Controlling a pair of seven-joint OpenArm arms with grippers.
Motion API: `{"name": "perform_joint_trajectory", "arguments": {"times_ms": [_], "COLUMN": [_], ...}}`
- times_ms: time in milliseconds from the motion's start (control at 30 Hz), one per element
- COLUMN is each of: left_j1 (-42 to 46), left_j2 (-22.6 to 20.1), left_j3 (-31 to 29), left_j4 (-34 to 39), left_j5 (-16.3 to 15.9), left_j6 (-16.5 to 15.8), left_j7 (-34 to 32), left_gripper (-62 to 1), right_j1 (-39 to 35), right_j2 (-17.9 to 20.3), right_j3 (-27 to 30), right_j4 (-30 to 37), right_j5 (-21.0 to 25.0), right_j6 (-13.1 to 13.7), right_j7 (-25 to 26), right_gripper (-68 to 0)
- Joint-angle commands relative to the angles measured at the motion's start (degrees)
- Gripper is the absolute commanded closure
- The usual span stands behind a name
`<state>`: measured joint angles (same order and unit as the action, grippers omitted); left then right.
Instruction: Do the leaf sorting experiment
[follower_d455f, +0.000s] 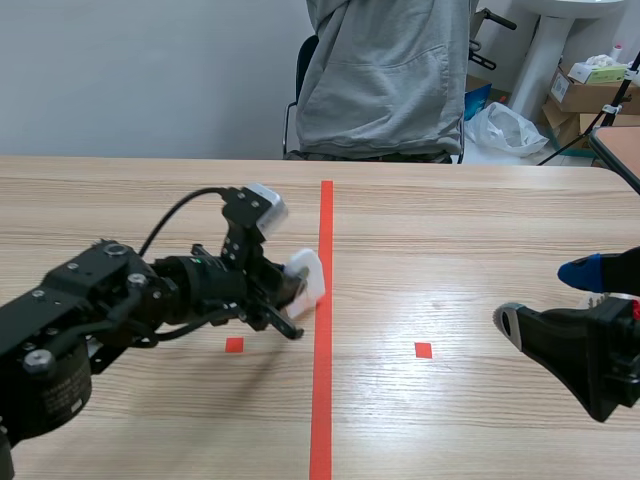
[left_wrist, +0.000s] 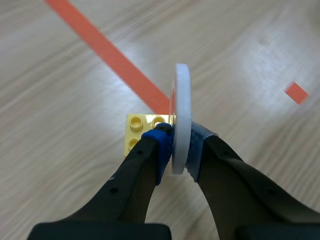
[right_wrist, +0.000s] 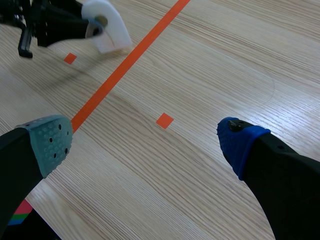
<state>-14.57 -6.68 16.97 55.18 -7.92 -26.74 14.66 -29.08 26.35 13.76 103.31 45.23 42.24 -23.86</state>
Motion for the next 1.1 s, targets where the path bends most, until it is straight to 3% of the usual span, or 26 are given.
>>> {"name": "perform_joint_trajectory", "arguments": {"times_ms": [0, 200, 333, 500, 833, 1067], "left_j1": [-0.8, -0.8, -1.2, -3.1, -8.0, -5.4], "left_j2": [-0.1, -1.2, -2.9, -5.8, -11.8, -18.2], "left_j3": [-2.3, -10.7, -15.0, -17.7, -22.2, -23.1], "left_j4": [2.8, 3.2, 3.0, 0.8, -9.7, -11.7], "left_j5": [-1.9, -3.7, -3.6, -3.2, -1.7, -1.3], "left_j6": [0.0, 1.4, 6.6, 10.9, 12.3, 12.3], "left_j7": [-0.1, 1.1, 1.4, 1.3, -0.5, -2.3], "left_gripper": [-4.0, -4.0, -4.0, -4.0, -4.0, -4.0], "right_j1": [0.7, 0.7, 0.7, 0.7, 0.7, 0.7], "right_j2": [0.6, 0.6, 0.0, -1.2, -1.3, -1.3], "right_j3": [0.1, 0.1, 0.1, 0.1, 0.1, 0.1], "right_j4": [1.1, 1.1, 1.1, 1.1, 1.1, 1.1], "right_j5": [0.4, 0.4, 0.2, 0.2, 0.0, 0.0], "right_j6": [0.5, 0.5, 0.5, 0.5, 0.5, 0.5], "right_j7": [1.0, 1.0, 1.0, 1.0, 0.9, 0.9], "right_gripper": [-59.1, -59.1, -59.1, -59.0, -59.1, -59.0]}}
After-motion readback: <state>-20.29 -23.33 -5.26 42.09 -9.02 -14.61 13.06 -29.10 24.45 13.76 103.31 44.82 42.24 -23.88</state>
